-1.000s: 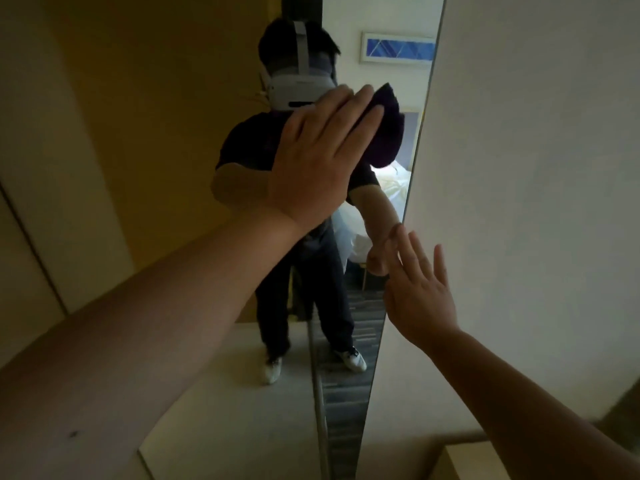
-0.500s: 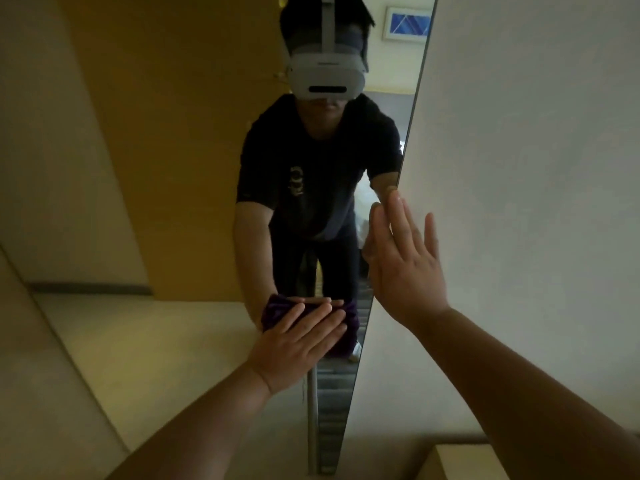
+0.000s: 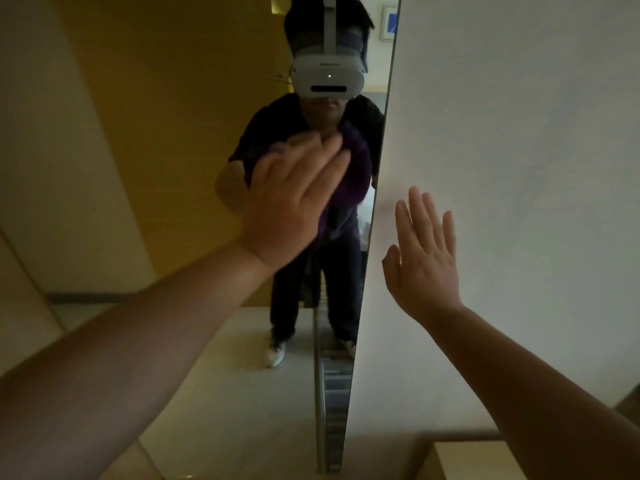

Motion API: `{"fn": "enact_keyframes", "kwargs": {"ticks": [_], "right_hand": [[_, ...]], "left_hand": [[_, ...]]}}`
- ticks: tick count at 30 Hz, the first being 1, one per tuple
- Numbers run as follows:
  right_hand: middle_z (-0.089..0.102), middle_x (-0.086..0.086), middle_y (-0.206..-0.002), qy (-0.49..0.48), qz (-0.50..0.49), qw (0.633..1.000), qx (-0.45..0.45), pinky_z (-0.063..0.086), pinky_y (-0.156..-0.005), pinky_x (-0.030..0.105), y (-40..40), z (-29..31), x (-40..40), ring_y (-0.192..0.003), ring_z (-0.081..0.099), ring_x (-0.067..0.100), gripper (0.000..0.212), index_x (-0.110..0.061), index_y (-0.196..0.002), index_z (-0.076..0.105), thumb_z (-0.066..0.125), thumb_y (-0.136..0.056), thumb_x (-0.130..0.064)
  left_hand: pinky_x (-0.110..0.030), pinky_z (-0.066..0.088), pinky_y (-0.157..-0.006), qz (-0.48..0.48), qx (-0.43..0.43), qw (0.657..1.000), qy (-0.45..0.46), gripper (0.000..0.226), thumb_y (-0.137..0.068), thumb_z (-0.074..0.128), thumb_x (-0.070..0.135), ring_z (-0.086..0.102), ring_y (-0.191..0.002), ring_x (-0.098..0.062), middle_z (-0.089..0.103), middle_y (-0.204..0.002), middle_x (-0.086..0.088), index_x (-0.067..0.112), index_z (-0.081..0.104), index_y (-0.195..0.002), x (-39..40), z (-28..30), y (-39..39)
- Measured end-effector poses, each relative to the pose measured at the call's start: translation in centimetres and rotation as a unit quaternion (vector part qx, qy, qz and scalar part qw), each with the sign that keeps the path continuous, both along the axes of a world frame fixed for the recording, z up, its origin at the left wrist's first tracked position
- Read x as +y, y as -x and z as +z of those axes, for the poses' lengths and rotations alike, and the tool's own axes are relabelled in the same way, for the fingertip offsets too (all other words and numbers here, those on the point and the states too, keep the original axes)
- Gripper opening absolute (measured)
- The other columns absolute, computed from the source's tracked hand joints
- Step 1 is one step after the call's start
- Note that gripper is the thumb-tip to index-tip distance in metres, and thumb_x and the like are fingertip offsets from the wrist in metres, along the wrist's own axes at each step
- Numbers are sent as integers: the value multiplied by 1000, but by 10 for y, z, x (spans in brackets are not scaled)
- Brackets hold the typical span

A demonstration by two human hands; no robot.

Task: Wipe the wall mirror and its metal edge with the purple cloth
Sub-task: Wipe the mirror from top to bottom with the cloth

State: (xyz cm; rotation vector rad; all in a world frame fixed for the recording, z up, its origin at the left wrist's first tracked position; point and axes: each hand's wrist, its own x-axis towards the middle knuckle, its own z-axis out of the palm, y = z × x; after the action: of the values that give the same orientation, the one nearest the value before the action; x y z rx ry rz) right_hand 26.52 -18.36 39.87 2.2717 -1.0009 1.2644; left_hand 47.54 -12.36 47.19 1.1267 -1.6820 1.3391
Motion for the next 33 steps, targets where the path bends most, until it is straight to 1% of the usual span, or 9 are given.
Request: {"fn": "enact_keyframes", "kwargs": {"ticks": [3,5,11,15,20,23,28,30,33], "right_hand": [[16,17,-163,-9,-28,999,15,6,-123,54,6,6,-11,-152,4,29,60,-3,-153,27,37,-96,-19],[14,17,-164,-11,-35,999,21,5,-123,54,9,6,-18,-153,3,30,61,-5,-154,24,38,-96,-20],[14,18,-164,-3,-35,999,33,9,-122,56,11,-4,-36,-152,6,35,60,-5,-154,28,38,-98,-26],[8,17,-165,-1,-38,998,42,6,-123,54,10,-7,-38,-153,-1,34,61,-5,-156,21,38,-98,-19],[9,19,-164,-1,-44,999,14,5,-123,55,4,-9,-36,-150,-7,30,64,-2,-155,21,48,-97,-10],[9,20,-164,-15,-49,999,15,7,-122,57,1,-8,-34,-151,-2,35,65,-2,-155,20,48,-96,-9],[3,13,-166,-87,-39,995,3,2,-124,48,1,0,-10,-153,-4,29,69,-9,-158,11,45,-97,-9],[3,14,-166,-101,-29,994,-2,-1,-124,45,-4,2,11,-153,-5,27,67,-7,-157,14,45,-98,-10],[8,16,-165,-109,24,994,-17,2,-124,47,-23,5,50,-153,-1,28,63,-7,-156,19,42,-97,-11]], "left_hand": [[-43,28,-114,50,-17,998,15,41,-103,49,11,41,-139,-30,47,-149,-13,11,46,-144,-19,44,10],[-46,25,-118,68,-25,997,0,42,-106,37,17,36,-143,-31,41,-154,-12,11,43,-148,-25,39,18],[-51,32,-116,62,-153,984,-65,49,-105,38,22,31,-146,-32,35,-157,-14,8,36,-152,-20,-84,18],[-51,10,-122,91,-226,959,-148,59,-101,40,22,18,-150,-32,21,-163,-13,9,23,-156,-9,-167,5],[-52,-3,-123,119,-281,925,-226,56,-105,21,24,1,-152,-34,1,-165,-17,6,12,-158,9,-240,-7],[-51,2,-123,106,-249,924,-269,57,-104,31,26,6,-152,-32,12,-164,-13,8,20,-157,16,-244,-4],[-45,35,-114,12,-112,938,-328,57,-89,68,14,44,-137,-29,48,-148,-12,10,46,-141,44,-212,11],[-44,43,-108,-14,-23,946,-323,56,-85,67,5,51,-130,-31,53,-141,-16,6,48,-138,61,-192,11],[-42,44,-107,4,35,953,-301,40,-100,42,5,53,-128,-32,54,-141,-17,2,50,-139,96,-159,-3]]}}
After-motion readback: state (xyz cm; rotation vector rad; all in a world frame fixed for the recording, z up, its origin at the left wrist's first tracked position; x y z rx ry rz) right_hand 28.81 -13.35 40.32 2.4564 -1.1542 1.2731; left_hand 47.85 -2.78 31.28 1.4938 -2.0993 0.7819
